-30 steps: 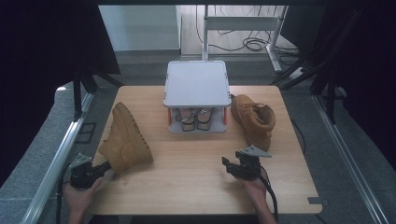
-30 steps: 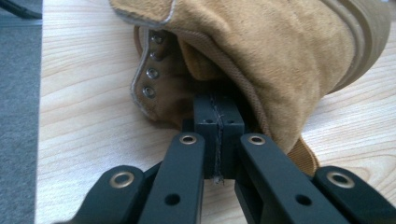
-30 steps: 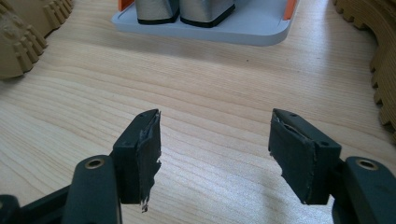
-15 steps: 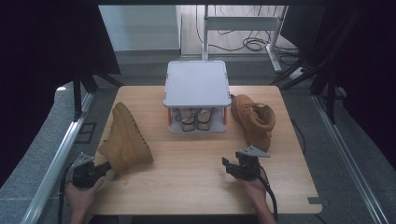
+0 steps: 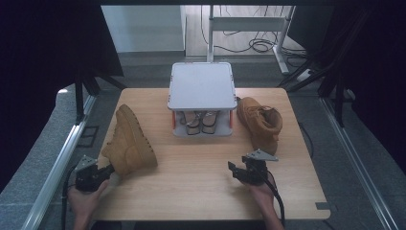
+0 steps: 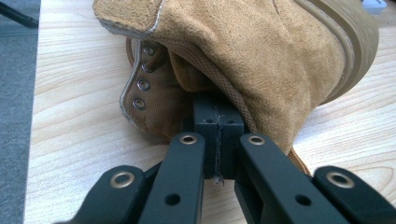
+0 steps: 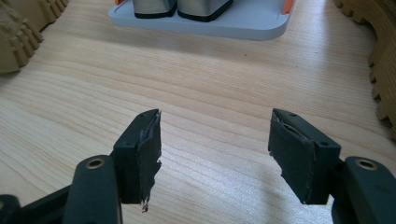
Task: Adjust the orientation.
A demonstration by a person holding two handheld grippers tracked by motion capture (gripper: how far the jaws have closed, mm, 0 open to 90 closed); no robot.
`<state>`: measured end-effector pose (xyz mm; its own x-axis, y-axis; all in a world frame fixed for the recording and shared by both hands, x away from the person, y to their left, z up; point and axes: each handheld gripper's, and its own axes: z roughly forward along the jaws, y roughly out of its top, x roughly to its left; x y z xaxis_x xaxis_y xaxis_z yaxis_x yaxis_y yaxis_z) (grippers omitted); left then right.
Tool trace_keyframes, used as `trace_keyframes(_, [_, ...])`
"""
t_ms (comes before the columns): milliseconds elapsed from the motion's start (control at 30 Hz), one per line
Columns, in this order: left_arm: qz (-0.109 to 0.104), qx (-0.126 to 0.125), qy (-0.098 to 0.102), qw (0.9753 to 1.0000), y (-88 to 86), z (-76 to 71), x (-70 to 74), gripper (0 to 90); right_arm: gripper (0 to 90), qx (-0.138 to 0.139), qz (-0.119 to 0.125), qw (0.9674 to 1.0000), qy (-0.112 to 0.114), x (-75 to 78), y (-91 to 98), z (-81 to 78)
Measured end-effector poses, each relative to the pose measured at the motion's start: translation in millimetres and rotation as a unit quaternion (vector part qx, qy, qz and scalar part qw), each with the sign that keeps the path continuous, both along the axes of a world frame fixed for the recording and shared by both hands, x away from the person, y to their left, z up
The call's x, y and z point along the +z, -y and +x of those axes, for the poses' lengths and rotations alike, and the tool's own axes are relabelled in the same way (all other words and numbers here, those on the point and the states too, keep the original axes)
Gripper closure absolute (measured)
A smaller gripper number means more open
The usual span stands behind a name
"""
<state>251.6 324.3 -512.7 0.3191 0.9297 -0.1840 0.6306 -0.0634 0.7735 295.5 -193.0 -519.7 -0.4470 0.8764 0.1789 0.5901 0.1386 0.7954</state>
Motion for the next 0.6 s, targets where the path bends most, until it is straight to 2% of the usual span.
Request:
trace_keyframes(233, [0.002,-0.005,0.005,1.0000,4.9,2.5,6.4,90.0,35.0,0.000,0.004,1.0000,-0.003,0.6,1.9,-0.1])
trace_keyframes(600, [0.007,-0.020,0.021,0.9996,17.5,11.6,24.0,90.0,34.9,-0.001,0.003,1.0000,-0.003,1.1,3.6,-0.4])
